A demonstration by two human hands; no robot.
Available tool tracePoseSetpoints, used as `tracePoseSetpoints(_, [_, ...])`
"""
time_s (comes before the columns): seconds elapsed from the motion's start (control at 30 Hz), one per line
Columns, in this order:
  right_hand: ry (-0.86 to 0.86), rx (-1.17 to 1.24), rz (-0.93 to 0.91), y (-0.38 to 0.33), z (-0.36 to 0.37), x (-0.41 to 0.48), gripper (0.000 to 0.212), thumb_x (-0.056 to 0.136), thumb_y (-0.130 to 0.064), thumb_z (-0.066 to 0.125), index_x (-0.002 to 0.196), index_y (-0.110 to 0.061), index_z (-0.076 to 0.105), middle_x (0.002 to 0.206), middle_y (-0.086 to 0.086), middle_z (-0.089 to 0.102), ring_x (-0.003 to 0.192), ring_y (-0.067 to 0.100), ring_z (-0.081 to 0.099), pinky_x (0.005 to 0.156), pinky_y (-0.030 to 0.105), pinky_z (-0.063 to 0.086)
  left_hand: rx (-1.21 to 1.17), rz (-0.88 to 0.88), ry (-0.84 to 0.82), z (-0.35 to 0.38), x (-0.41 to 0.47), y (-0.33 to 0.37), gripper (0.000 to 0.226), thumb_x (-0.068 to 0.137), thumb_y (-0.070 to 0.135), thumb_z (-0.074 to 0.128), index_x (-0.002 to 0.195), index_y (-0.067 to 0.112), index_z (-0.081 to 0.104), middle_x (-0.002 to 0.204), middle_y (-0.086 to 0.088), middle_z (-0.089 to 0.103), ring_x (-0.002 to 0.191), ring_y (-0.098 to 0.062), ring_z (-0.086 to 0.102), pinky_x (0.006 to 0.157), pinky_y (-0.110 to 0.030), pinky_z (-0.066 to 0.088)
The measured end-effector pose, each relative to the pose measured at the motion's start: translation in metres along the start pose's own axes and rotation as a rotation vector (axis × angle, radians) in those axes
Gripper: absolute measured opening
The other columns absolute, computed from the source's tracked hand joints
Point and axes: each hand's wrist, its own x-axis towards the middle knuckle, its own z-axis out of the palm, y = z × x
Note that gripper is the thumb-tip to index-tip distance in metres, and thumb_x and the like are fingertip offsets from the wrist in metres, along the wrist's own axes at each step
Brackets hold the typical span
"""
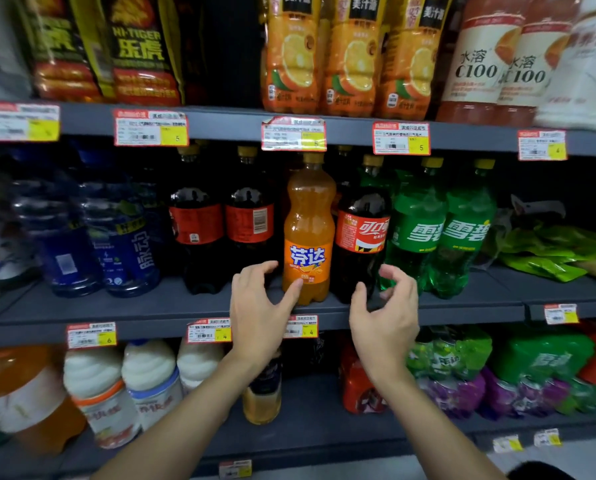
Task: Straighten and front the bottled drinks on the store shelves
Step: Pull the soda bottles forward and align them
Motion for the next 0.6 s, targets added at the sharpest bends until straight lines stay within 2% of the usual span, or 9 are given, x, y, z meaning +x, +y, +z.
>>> tracePoseSetpoints(0.07, [-0.022,0.084,-0.082,-0.022,0.011,-0.02,0.035,0.085,-0.021,0.073,0.115,-0.024,0.055,0.104,-0.013,0.05,0.082,0.004,0.048,0.07,0.027,0.041,0.011,0.022,0.096,-0.016,0.007,-0.006,0.039,0.087,0.046,0.072,0.117,0.023,0.061,0.11,0.012,0.058,0.108,-0.003,0.047,0.089,-0.008,0.033])
tracePoseSetpoints(0.13, [-0.107,0.135,-0.144,-0.044,0.026,-0.039,0.031,0.086,-0.02,0.072,0.113,-0.022,0.058,0.105,-0.012,0.051,0.082,0.003,0.05,0.068,0.023,0.042,0.033,0.028,0.195,-0.034,0.015,-0.016,0.034,0.086,0.037,0.075,0.113,0.021,0.06,0.106,0.009,0.057,0.104,-0.007,0.049,0.088,-0.015,0.037])
tracePoseSetpoints(0.27, [-0.254,0.114,-0.144,-0.083,0.06,-0.069,0.04,0.088,-0.032,0.067,0.127,-0.023,0.058,0.11,-0.012,0.053,0.085,0.006,0.057,0.071,0.026,0.047,0.084,-0.047,0.291,-0.062,0.022,-0.039,0.044,0.085,0.036,0.078,0.117,0.017,0.055,0.109,0.006,0.052,0.106,-0.01,0.047,0.091,-0.031,0.044])
tracePoseSetpoints(0.37, [-0.365,0.026,-0.069,-0.1,0.086,-0.083,0.057,0.092,-0.04,0.064,0.142,-0.02,0.046,0.134,-0.007,0.049,0.1,0.016,0.063,0.079,0.035,0.054,0.112,-0.119,0.286,-0.074,0.025,-0.052,0.054,0.084,0.04,0.078,0.124,0.013,0.053,0.119,-0.002,0.053,0.114,-0.018,0.046,0.098,-0.033,0.04])
tracePoseSetpoints(0.43, [-0.379,-0.047,-0.019,-0.108,0.1,-0.088,0.065,0.093,-0.045,0.061,0.147,-0.018,0.038,0.146,-0.004,0.041,0.106,0.021,0.064,0.08,0.037,0.054,0.129,-0.168,0.251,-0.079,0.029,-0.058,0.063,0.083,0.042,0.077,0.131,0.011,0.051,0.125,-0.005,0.054,0.118,-0.021,0.045,0.102,-0.032,0.036])
tracePoseSetpoints(0.6, [-0.364,-0.181,0.134,-0.122,0.125,-0.088,0.077,0.095,-0.049,0.059,0.153,-0.009,0.029,0.156,0.005,0.033,0.109,0.028,0.064,0.077,0.038,0.047,0.189,-0.194,0.119,-0.081,0.04,-0.07,0.081,0.083,0.051,0.075,0.142,0.004,0.047,0.137,-0.011,0.055,0.124,-0.027,0.045,0.106,-0.041,0.04])
